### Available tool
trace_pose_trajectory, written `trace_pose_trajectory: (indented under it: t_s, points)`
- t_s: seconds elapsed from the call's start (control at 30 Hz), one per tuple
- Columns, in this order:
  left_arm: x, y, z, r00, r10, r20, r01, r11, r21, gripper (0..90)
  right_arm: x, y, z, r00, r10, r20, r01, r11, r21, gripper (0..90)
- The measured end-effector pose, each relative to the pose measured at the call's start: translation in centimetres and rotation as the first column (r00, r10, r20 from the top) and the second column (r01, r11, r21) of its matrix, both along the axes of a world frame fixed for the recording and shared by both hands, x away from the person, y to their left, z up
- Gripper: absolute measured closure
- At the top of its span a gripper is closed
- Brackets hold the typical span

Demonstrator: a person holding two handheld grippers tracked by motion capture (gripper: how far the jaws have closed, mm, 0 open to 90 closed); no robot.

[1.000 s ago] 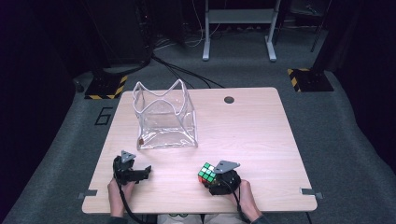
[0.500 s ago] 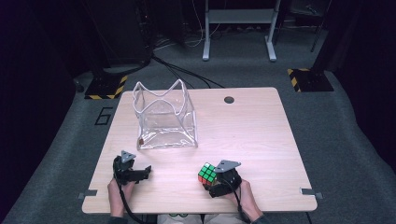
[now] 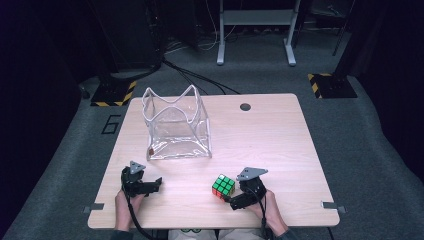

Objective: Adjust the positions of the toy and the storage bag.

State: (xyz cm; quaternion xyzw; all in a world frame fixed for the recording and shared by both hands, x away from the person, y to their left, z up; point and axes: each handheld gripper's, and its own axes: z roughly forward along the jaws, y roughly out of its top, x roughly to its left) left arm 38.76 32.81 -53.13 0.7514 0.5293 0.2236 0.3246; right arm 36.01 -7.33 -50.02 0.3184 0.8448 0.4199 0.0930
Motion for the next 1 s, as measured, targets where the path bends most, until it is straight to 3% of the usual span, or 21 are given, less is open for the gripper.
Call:
trace_pose_trajectory:
  t_s: [0.13, 0.37, 0.67, 1.0]
  points:
    - [0.1, 0.0, 0.0, 1.0000, -0.002, -0.001, 0.002, 1.0000, 0.001, 2.7, 0.3, -0.4, 0.4, 1.0000, -0.006, 0.000, 0.006, 0.9998, -0.019, 5.6]
    - [0.3, 0.2, 0.5, 0.9987, -0.015, -0.049, 0.016, 0.9999, 0.007, 3.0, 0.7, -1.5, 1.2, 0.9998, -0.005, -0.022, 0.006, 0.9997, 0.024, 5.6]
    - [0.4, 1.0, 1.6, 0.9988, -0.013, -0.048, 0.009, 0.9963, -0.085, 3.9, 1.0, -2.0, 2.7, 0.9999, -0.006, -0.013, 0.007, 0.9994, 0.033, 5.8]
    - [1.0, 1.4, 3.1, 0.9980, -0.040, -0.050, 0.034, 0.9935, -0.109, 6.1, 2.4, -2.3, 3.8, 0.9993, -0.036, -0.001, 0.036, 0.9993, 0.012, 6.5]
